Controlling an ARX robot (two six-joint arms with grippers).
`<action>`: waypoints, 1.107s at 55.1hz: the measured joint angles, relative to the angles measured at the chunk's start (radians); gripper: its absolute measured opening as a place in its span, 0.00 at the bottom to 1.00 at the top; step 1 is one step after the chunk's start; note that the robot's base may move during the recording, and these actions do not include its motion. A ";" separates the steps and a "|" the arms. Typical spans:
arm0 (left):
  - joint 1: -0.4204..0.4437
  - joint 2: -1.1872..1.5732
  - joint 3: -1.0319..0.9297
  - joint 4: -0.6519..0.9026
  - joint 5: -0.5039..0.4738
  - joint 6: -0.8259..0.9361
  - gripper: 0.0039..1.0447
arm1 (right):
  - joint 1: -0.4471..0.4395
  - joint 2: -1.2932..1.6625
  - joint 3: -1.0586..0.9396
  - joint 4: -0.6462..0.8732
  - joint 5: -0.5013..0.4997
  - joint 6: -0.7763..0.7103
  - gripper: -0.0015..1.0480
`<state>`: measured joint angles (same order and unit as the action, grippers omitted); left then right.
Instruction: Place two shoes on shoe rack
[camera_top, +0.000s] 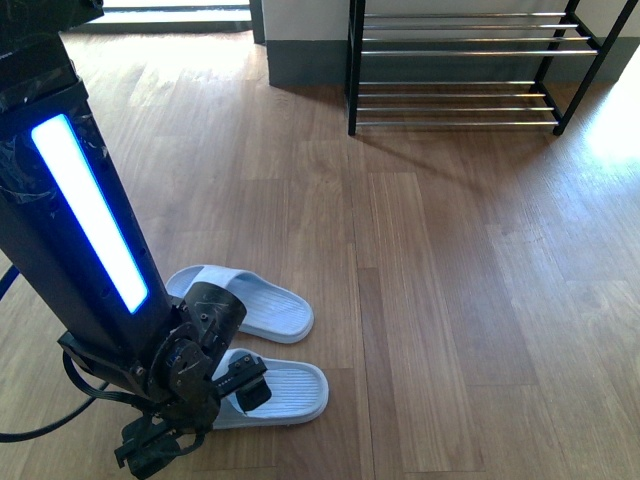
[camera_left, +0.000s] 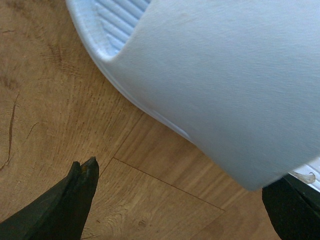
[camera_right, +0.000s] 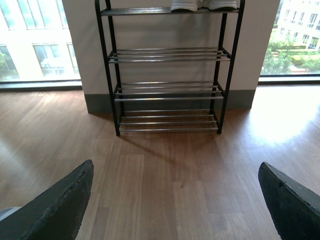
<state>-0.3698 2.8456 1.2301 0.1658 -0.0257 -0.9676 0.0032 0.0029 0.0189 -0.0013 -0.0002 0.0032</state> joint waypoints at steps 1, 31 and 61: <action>0.000 0.003 0.000 0.001 -0.002 -0.007 0.91 | 0.000 0.000 0.000 0.000 0.000 0.000 0.91; -0.053 0.042 0.136 -0.251 -0.161 -0.089 0.32 | 0.000 0.000 0.000 0.000 0.000 0.000 0.91; -0.072 0.055 0.135 -0.206 -0.427 0.024 0.01 | 0.000 0.000 0.000 0.000 0.000 0.000 0.91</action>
<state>-0.4419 2.9002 1.3651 -0.0406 -0.4526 -0.9440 0.0032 0.0029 0.0189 -0.0013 0.0002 0.0032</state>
